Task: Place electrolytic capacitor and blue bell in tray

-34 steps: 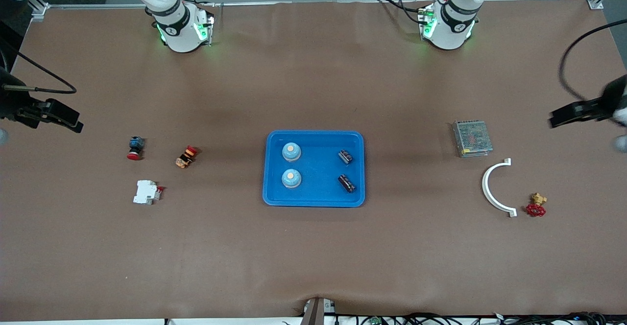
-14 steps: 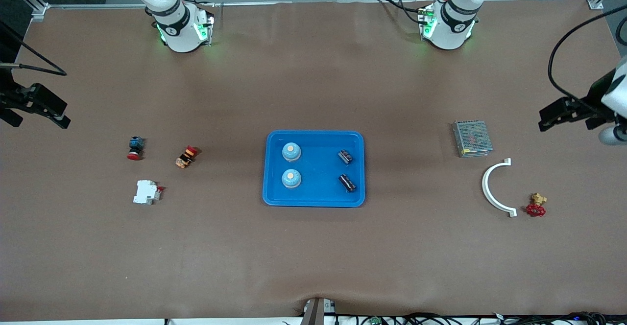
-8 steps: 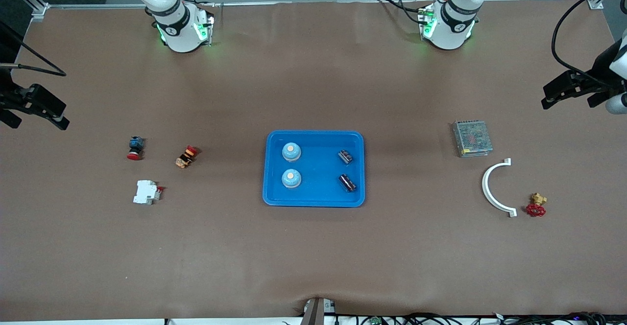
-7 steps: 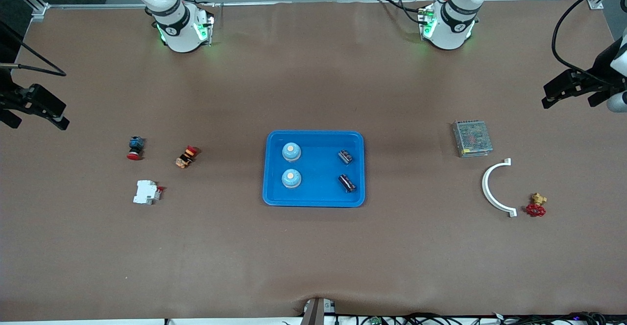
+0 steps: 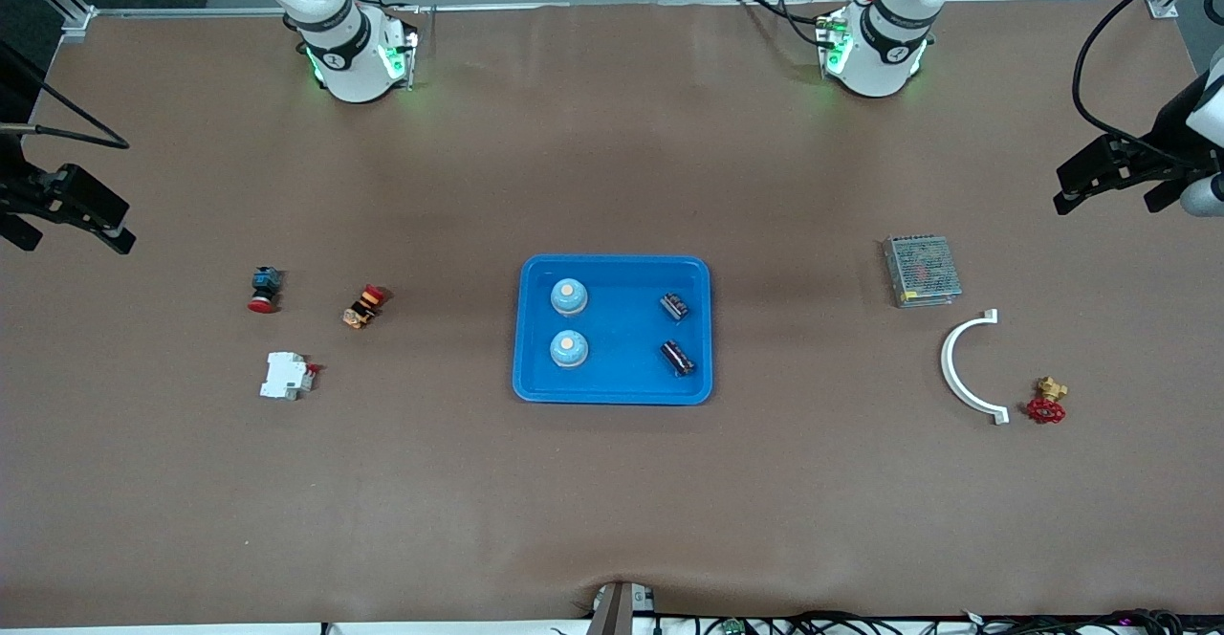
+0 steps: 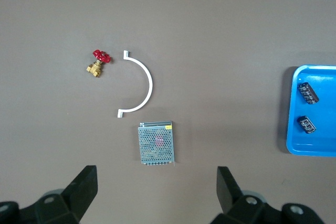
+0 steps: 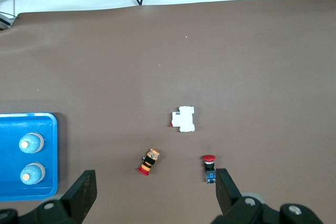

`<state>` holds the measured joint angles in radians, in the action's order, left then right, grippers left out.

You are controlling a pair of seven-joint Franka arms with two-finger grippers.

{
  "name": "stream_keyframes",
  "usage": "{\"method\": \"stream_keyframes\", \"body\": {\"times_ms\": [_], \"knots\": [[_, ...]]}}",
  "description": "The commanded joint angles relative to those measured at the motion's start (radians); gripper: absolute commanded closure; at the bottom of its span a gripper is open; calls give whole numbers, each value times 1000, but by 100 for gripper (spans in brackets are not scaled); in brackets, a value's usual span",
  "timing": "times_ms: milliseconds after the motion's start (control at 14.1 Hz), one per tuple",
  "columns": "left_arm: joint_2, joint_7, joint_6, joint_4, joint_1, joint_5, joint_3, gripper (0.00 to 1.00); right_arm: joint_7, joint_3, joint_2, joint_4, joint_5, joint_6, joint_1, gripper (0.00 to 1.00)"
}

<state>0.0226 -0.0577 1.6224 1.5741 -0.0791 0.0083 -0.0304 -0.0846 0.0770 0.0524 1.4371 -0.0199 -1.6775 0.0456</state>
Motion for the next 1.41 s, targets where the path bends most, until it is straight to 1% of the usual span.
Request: {"method": "stream_keyframes", "body": {"times_ms": [0, 141, 283, 495, 849, 1061, 1344], "knots": [[14, 9, 17, 20, 7, -24, -2, 0, 11, 3, -36, 37, -6, -7, 3, 0], [7, 6, 19, 11, 10, -34, -8, 0, 9, 3, -36, 37, -6, -5, 3, 0], [-1, -4, 17, -5, 16, -79, -13, 0, 9, 3, -36, 39, -6, -7, 3, 0], [-1, 7, 16, -5, 39, -71, -14, 0, 9, 4, -36, 40, -6, -7, 2, 0], [-3, 22, 13, -5, 29, -68, -5, 0, -6, 3, -33, 29, 0, 7, 2, 0], [-3, 22, 13, -5, 28, -68, -2, 0, -1, 3, -29, -9, -9, 12, 2, 0], [-3, 18, 13, -3, 28, -67, -3, 0, 2, 3, -29, -17, -8, 25, 3, 0]]}}
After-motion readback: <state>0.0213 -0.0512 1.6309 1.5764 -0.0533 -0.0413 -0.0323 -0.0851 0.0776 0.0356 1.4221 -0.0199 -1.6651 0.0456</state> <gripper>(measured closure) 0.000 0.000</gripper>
